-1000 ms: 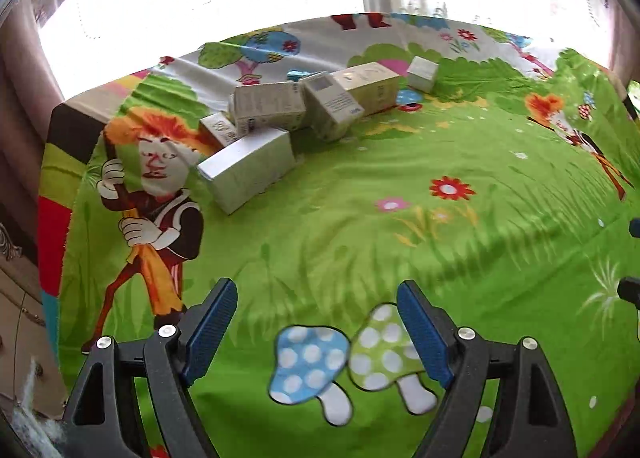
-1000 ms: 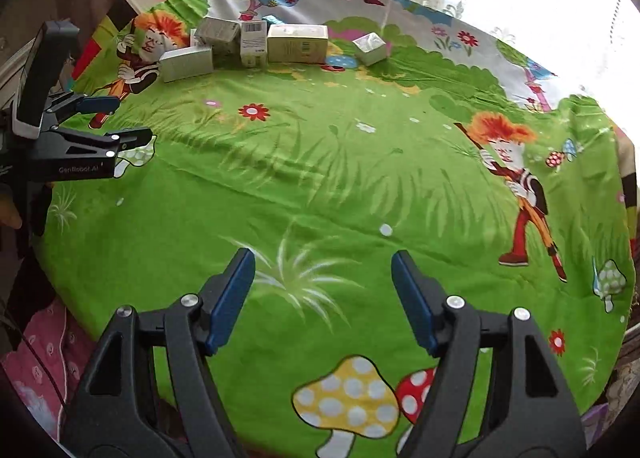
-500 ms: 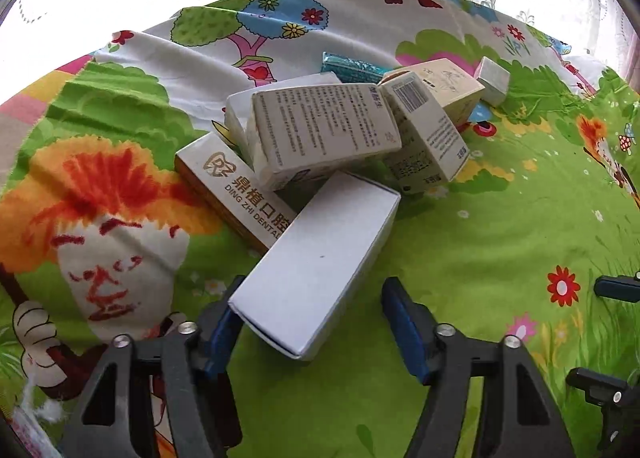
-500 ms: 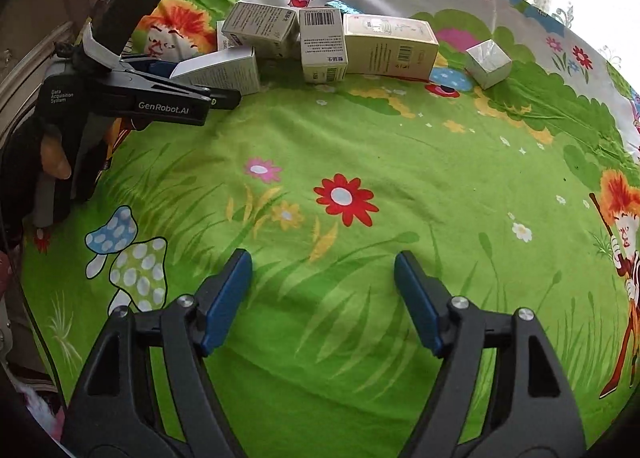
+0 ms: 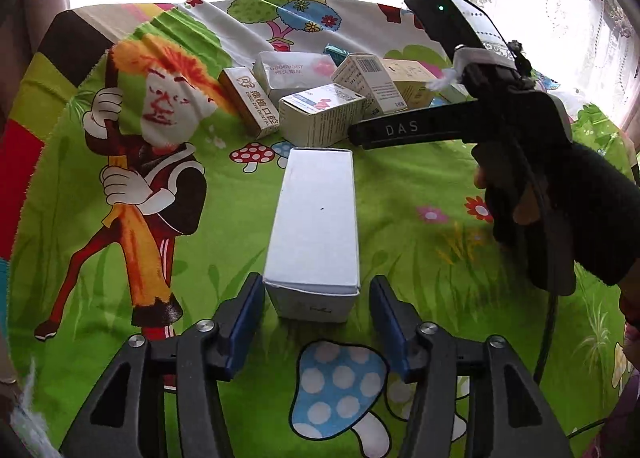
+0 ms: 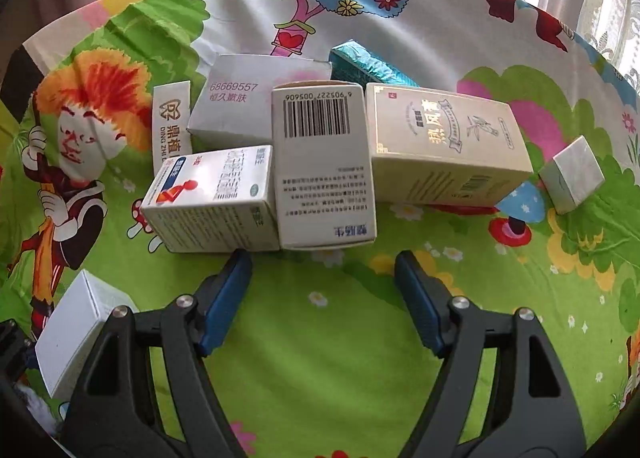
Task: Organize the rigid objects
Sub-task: 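Grasp the white barcode medicine box with the right gripper, then grasp the long white box with the left gripper while the right holds the barcode box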
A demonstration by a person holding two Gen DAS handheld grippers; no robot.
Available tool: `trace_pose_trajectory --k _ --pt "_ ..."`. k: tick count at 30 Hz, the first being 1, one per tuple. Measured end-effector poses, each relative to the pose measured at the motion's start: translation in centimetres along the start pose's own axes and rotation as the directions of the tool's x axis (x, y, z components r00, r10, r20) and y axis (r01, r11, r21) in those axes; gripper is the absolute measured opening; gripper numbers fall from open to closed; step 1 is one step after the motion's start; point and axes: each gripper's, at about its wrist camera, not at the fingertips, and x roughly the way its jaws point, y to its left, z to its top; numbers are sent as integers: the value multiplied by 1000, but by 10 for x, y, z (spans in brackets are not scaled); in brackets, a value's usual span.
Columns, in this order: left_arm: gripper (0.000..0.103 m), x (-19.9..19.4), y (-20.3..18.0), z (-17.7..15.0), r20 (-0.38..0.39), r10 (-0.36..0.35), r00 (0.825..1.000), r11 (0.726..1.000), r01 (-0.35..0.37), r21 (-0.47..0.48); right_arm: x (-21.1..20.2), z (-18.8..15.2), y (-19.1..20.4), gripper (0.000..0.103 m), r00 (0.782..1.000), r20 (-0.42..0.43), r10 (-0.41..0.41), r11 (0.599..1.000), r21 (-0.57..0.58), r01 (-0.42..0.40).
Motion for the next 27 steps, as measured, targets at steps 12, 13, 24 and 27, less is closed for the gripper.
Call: trace_pose_trajectory --k 12,13,24,27 --pt "76 5 5 2 1 -23 1000 999 23 -43 -52 -48 15 43 999 1 42 995 -86 -42" --pt "77 5 6 3 2 -28 1000 998 28 -48 -62 -60 13 43 999 0 41 995 -89 -41" --pt "80 23 1 24 -48 62 997 997 -64 -47 -157 -166 6 44 986 -159 -39 982 -189 9" --pt "80 27 1 27 -36 89 995 994 -91 -58 -154 -165 2 44 991 -135 -22 986 -166 -1"
